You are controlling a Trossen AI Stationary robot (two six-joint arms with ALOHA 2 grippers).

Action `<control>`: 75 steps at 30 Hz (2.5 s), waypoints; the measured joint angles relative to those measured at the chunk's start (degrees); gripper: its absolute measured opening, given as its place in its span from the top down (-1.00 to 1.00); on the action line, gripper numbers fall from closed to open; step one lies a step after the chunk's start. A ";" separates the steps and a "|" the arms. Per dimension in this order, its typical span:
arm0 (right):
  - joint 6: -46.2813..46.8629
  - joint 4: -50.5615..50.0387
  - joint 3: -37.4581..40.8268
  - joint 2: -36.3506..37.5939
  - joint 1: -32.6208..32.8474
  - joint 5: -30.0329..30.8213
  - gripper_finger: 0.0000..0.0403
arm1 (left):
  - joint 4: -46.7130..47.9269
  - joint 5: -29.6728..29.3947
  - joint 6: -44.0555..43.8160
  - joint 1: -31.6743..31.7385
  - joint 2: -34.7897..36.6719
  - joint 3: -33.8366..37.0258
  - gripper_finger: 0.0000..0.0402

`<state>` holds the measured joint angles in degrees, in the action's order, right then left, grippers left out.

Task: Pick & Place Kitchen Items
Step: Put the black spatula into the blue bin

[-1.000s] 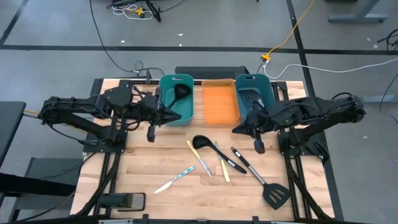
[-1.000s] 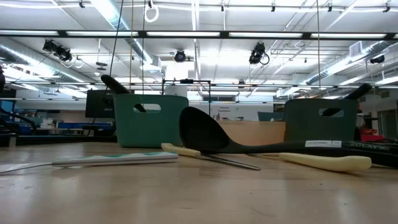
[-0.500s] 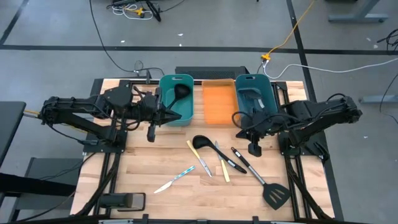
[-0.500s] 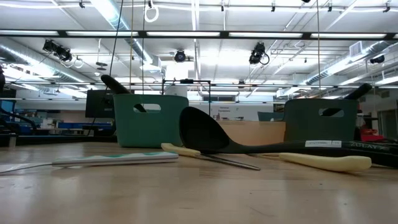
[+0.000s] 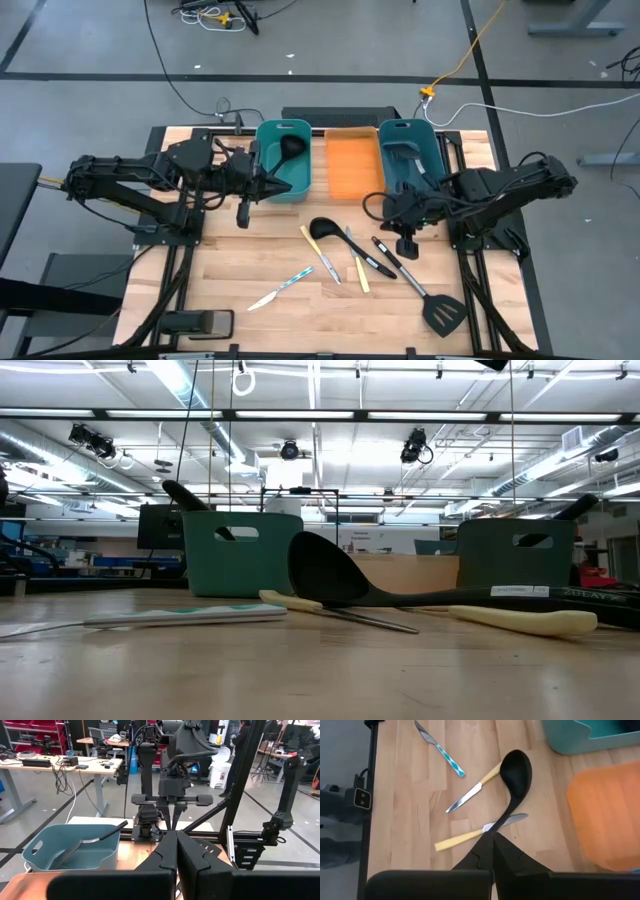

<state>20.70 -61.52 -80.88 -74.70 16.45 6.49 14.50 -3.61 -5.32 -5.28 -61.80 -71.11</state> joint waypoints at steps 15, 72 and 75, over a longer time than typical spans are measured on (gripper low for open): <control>9.98 1.08 10.35 -0.26 0.29 -2.76 0.99 | 0.09 0.24 0.11 0.00 0.00 -0.01 0.98; 37.55 31.81 41.72 -0.22 0.26 -8.26 0.59 | 0.24 0.22 0.17 0.00 0.00 -0.02 0.96; 38.32 31.78 41.72 -0.22 0.29 -10.21 0.40 | 0.24 0.22 0.17 0.02 0.00 -0.02 0.98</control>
<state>59.02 -29.74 -39.16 -74.91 16.73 -3.72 14.74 -3.40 -5.15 -5.26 -61.80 -71.13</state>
